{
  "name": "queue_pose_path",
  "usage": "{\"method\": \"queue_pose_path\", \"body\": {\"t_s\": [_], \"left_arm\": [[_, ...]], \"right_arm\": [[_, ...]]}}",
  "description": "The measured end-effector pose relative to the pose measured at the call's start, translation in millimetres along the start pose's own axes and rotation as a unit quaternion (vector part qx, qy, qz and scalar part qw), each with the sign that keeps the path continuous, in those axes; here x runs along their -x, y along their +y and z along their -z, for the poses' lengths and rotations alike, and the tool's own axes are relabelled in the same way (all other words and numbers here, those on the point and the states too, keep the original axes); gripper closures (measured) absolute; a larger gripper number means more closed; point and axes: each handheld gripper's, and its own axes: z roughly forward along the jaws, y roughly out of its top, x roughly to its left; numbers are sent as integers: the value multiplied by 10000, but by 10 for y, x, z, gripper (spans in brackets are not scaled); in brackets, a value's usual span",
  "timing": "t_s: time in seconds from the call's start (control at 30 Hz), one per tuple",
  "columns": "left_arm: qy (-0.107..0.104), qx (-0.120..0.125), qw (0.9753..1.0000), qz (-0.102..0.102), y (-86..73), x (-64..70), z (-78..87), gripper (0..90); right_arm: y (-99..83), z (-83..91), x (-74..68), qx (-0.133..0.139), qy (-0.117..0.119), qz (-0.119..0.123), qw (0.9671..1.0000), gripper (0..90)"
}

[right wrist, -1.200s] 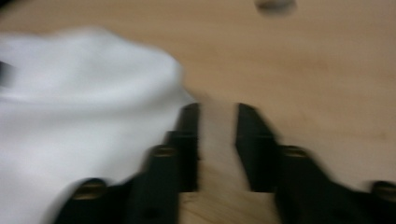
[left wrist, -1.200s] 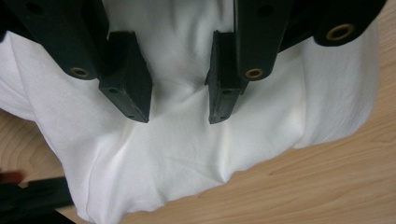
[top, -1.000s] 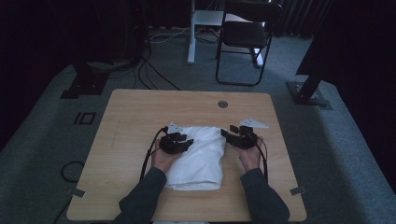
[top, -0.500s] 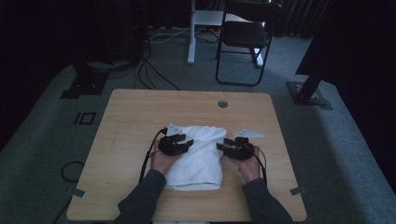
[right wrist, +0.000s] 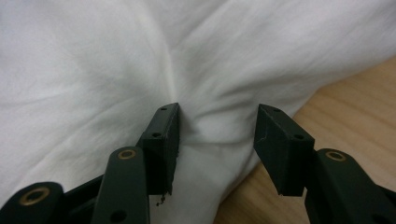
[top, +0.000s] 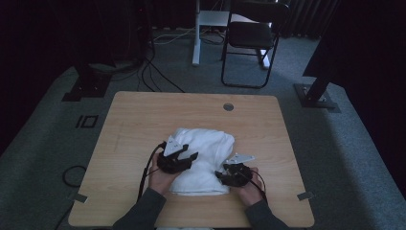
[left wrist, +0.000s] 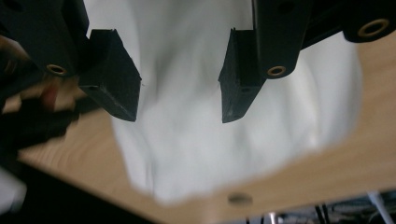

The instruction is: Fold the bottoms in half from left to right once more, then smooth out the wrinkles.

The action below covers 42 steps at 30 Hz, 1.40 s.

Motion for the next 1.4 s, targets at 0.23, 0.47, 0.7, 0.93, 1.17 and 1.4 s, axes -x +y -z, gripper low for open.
{"method": "queue_pose_path", "body": {"t_s": [0.23,0.47,0.7,0.93,1.17,1.4], "left_arm": [[467,-50,9981,-401,-235,178,-146,453],[838,20,9942,-671,-294,206,-349,448],[819,67,9952,-540,-176,27,-511,447],[497,346,9981,-120,-98,-108,-414,433],[680,552,9962,-9,-275,-122,25,429],[988,120,9950,104,-394,-352,-95,419]], "right_arm": [[-5,-71,24,-67,66,-67,9999,488],[19,-105,62,-25,-57,-53,10000,476],[109,-214,192,129,-260,-154,9995,472],[139,-287,293,330,-335,-165,9988,469],[163,-312,324,360,-445,-250,9980,468],[337,-474,358,336,-525,-330,9975,471]]}}
